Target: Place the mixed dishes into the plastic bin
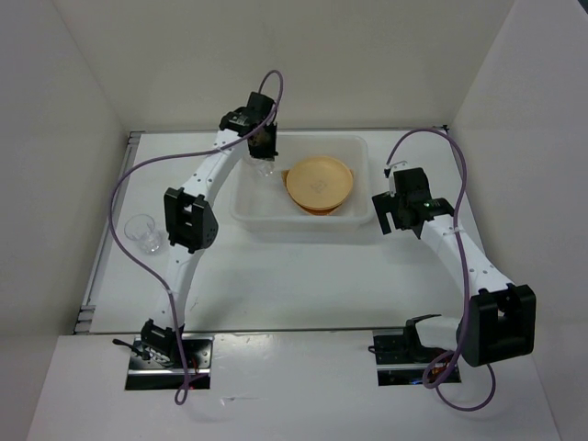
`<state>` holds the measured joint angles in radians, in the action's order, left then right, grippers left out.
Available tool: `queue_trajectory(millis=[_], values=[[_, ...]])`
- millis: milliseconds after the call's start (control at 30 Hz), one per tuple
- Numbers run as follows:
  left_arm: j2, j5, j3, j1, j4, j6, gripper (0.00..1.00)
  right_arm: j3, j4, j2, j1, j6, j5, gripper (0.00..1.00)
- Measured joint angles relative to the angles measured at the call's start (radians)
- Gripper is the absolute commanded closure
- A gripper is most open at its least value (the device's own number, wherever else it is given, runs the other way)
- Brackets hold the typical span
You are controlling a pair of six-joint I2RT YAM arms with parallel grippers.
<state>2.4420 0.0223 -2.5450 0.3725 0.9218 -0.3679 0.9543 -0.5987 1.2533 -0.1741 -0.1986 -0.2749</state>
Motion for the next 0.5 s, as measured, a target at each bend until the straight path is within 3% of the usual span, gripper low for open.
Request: queue_trajectory(millis=[267,500], values=[[0.045,0.047,0.0,0.011,0.01,-0.004,1.0,0.0,0.0,0.005,0.0,0.0,0.0,0.02],[0.088,0.052,0.0,0.014,0.034,-0.005,0.84,0.0,0.0,0.014,0.0,0.0,0.001,0.02]])
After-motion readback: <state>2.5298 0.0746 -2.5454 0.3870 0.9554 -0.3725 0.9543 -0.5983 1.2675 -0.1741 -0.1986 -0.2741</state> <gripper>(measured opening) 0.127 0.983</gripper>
